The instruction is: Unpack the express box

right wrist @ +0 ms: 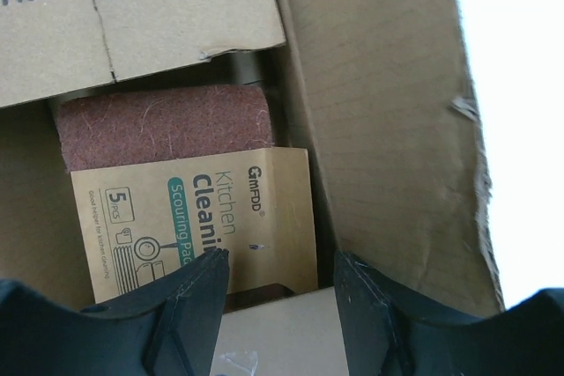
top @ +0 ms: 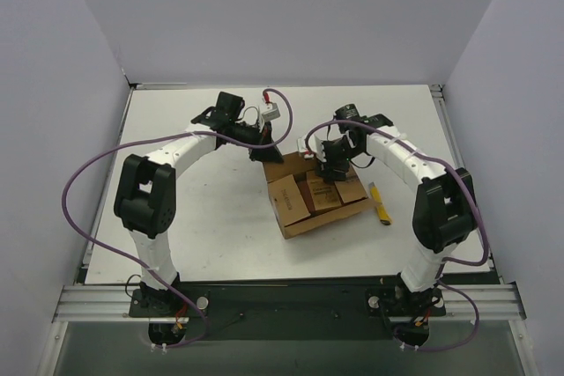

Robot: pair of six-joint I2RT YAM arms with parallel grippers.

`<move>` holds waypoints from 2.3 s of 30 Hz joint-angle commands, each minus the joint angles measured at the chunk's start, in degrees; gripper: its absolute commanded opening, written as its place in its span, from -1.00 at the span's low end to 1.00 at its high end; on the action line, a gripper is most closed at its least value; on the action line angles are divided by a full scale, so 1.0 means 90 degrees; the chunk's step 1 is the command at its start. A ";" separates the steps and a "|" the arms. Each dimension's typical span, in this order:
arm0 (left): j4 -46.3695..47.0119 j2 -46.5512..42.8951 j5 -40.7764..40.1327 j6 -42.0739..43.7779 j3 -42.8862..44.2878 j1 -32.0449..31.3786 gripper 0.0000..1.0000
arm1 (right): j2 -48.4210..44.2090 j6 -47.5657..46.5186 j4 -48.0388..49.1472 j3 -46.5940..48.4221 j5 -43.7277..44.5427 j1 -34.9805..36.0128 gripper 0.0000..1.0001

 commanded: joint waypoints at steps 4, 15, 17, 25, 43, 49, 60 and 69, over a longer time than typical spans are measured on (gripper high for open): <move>-0.0257 0.0356 0.0193 0.0037 0.0238 -0.0061 -1.00 | 0.0021 -0.0582 0.0304 -0.0345 -0.0047 0.0183 0.03; -0.0238 0.0532 0.0310 -0.0012 0.0287 -0.0061 -1.00 | 0.0372 -0.0621 0.0315 -0.0229 0.0061 0.0193 -0.14; -0.0218 0.0541 0.0320 -0.0012 0.0297 -0.0061 -1.00 | 0.0412 -0.0709 0.0169 -0.0180 0.0080 0.0193 -0.30; -0.0208 0.0561 0.0144 -0.0041 0.0404 -0.0061 -1.00 | -0.0202 -0.0204 0.0100 0.0199 -0.0173 0.0174 -1.00; 0.0015 -0.0365 -0.0578 -0.0664 -0.0083 0.0310 -1.00 | -0.2410 0.6290 0.2278 0.0094 0.2722 -0.1677 -1.00; 0.1196 -0.1098 -0.1417 -0.2508 -0.1127 0.0788 -1.00 | -0.2041 0.7825 0.1859 -0.0267 0.3411 -0.3174 -1.00; 0.2487 -0.2162 -0.1702 -0.3909 -0.2155 0.0886 -0.04 | -0.1307 0.7368 0.1507 -0.0610 0.2502 -0.3869 0.55; 0.2077 -0.2438 -0.1477 -0.3021 -0.1218 0.1072 0.95 | -0.1434 0.7551 -0.0143 0.1117 0.3749 -0.3324 0.81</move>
